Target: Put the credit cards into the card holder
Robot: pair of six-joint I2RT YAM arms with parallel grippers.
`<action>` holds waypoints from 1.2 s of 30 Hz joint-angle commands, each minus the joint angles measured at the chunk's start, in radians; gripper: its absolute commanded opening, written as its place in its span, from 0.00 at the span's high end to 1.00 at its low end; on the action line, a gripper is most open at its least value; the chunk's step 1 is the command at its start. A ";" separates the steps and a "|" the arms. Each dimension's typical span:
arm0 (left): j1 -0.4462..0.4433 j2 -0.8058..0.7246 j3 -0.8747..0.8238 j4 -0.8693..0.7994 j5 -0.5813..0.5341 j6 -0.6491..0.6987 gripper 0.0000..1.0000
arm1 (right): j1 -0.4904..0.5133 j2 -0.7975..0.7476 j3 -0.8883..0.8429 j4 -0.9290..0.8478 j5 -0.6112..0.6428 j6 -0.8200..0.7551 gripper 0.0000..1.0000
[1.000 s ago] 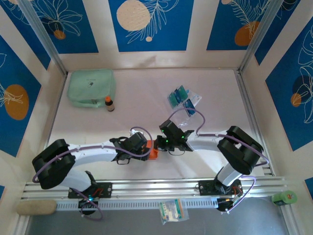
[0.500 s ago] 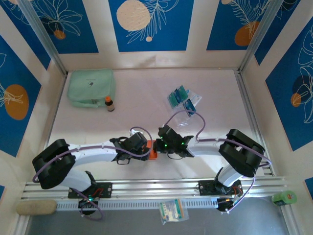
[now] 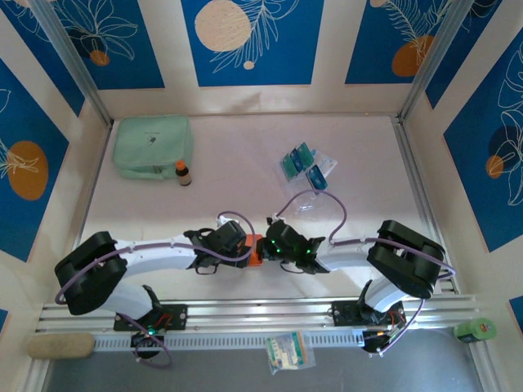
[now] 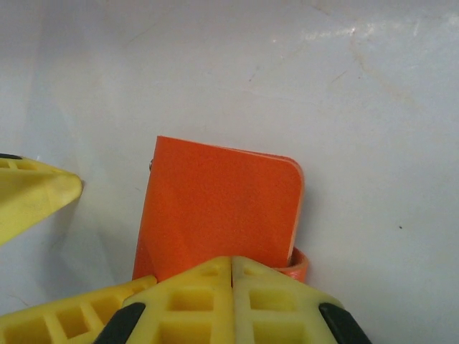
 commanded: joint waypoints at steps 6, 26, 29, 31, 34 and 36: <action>-0.016 0.068 -0.018 -0.042 0.016 -0.025 0.00 | 0.093 0.074 -0.084 -0.240 -0.105 -0.035 1.00; -0.015 0.055 0.007 -0.055 0.006 -0.020 0.00 | -0.123 0.037 0.110 -0.286 -0.326 -0.070 0.80; -0.015 0.043 0.017 -0.064 -0.004 -0.019 0.00 | -0.175 -0.014 0.145 -0.304 -0.373 -0.075 0.70; -0.013 0.027 0.030 -0.074 -0.017 -0.016 0.00 | -0.209 -0.058 0.159 -0.322 -0.394 -0.078 0.62; -0.003 -0.006 0.056 -0.087 -0.036 -0.007 0.00 | -0.261 -0.138 0.170 -0.372 -0.413 -0.091 0.49; 0.008 -0.036 0.078 -0.093 -0.051 0.005 0.00 | -0.303 -0.211 0.175 -0.424 -0.415 -0.107 0.41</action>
